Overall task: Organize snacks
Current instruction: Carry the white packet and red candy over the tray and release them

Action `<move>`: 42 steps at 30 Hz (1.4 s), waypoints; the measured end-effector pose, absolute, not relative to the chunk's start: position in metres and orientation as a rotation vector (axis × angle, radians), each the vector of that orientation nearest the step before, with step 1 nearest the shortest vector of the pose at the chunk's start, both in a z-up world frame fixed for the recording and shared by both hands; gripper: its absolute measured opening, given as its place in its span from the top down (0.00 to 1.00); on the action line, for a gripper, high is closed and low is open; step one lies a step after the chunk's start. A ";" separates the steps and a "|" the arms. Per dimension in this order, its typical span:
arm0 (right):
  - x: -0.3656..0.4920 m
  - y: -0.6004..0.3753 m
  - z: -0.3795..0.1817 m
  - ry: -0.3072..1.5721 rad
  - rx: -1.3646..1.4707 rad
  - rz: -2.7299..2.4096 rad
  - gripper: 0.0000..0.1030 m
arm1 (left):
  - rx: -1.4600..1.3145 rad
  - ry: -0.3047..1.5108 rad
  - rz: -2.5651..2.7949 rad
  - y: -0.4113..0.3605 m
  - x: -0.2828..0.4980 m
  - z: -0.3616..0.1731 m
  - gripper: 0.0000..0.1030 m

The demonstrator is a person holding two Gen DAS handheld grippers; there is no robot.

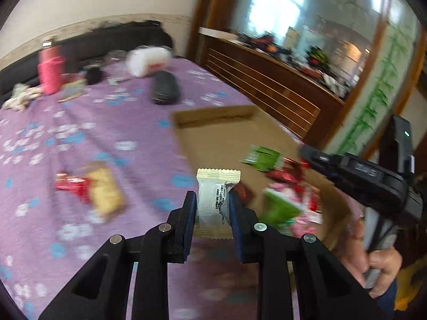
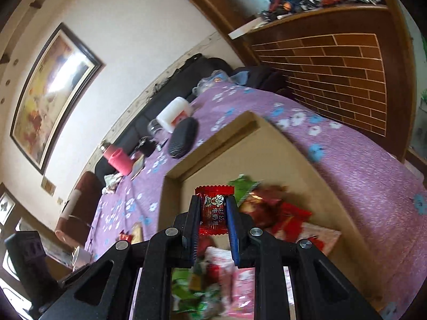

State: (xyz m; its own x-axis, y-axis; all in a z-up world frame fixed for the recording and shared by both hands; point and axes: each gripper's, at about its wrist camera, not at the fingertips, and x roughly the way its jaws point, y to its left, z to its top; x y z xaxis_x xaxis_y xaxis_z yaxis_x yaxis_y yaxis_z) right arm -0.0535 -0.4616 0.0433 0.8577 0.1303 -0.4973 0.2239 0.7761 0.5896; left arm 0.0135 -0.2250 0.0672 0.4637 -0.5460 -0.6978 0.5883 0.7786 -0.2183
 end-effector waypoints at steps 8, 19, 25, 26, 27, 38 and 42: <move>-0.043 -0.466 0.026 0.596 0.696 -0.042 0.81 | 0.184 0.829 -0.781 -0.292 -0.013 0.042 0.77; -0.039 -0.449 0.027 0.624 0.576 -0.090 0.79 | 0.217 0.738 -0.787 -0.290 -0.024 0.033 0.76; -0.038 -0.441 0.031 0.620 0.510 -0.118 0.79 | 0.237 0.716 -0.781 -0.289 -0.027 0.031 0.76; -0.038 -0.442 0.031 0.620 0.510 -0.118 0.79 | 0.236 0.716 -0.782 -0.289 -0.026 0.030 0.76; -0.037 -0.442 0.030 0.621 0.511 -0.118 0.79 | 0.236 0.716 -0.782 -0.289 -0.027 0.030 0.76; -0.038 -0.443 0.030 0.623 0.522 -0.120 0.79 | 0.283 0.681 -0.758 -0.292 -0.035 0.029 0.76; -0.038 -0.441 0.030 0.621 0.512 -0.126 0.79 | 0.299 0.665 -0.750 -0.294 -0.038 0.030 0.75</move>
State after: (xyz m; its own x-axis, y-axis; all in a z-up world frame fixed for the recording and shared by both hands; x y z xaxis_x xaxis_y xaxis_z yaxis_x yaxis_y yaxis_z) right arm -0.0379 -0.4415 0.0301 0.8100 0.0383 -0.5852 0.2625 0.8687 0.4201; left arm -0.0382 -0.2941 0.0297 0.5417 -0.5295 -0.6528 0.7112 0.7027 0.0201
